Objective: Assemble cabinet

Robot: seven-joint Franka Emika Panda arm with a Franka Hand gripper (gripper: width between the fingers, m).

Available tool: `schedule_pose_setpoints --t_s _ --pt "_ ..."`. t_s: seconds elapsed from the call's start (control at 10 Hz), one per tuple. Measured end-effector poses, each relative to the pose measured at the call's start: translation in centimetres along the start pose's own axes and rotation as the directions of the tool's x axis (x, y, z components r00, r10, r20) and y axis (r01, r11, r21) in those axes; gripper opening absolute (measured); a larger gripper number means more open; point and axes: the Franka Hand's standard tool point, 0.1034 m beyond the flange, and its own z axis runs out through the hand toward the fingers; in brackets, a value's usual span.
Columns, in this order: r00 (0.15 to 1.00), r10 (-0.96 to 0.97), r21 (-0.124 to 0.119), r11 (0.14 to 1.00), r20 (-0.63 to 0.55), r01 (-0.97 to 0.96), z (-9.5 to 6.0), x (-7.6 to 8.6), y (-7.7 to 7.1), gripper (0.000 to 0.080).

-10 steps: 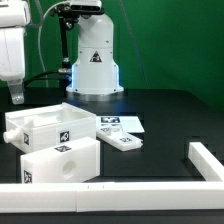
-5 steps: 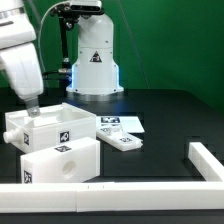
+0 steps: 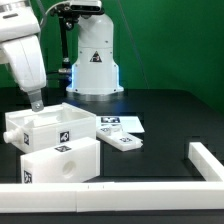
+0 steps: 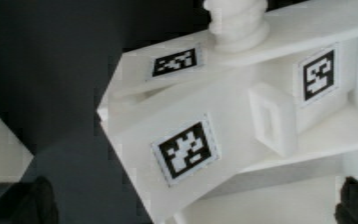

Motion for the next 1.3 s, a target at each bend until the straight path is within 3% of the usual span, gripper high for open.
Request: schedule_pose_setpoints --t_s 0.2,0.3,0.4,0.5,0.8,0.9,1.0,1.1,1.2,1.3 --pt "0.988 0.123 0.108 0.985 0.095 -0.133 0.3 0.9 0.1 0.0796" --pt "0.981 0.141 0.143 0.977 0.131 -0.16 0.0 1.7 0.6 0.0796" --pt "0.977 0.128 0.155 0.976 0.171 -0.155 -0.4 2.5 1.5 0.0796" --pt "0.977 0.123 0.143 0.978 0.175 -0.149 -0.9 2.8 1.9 0.0796" --pt "0.977 0.123 0.144 0.978 0.174 -0.149 -0.9 2.6 1.7 0.0796" --pt "0.988 0.007 0.092 0.995 0.153 -0.021 -1.2 2.0 2.0 0.0796" --pt "0.988 -0.049 0.015 0.999 0.144 0.048 -1.3 1.5 1.3 0.0796" --pt "0.992 -0.026 -0.011 1.0 0.123 0.028 -0.6 1.6 0.0 0.0796" --pt "0.994 0.007 0.003 1.0 0.113 -0.007 -0.1 1.6 -0.4 0.0796" --pt "0.993 0.006 0.0 1.0 0.115 -0.006 -0.2 1.5 -0.2 0.0796"
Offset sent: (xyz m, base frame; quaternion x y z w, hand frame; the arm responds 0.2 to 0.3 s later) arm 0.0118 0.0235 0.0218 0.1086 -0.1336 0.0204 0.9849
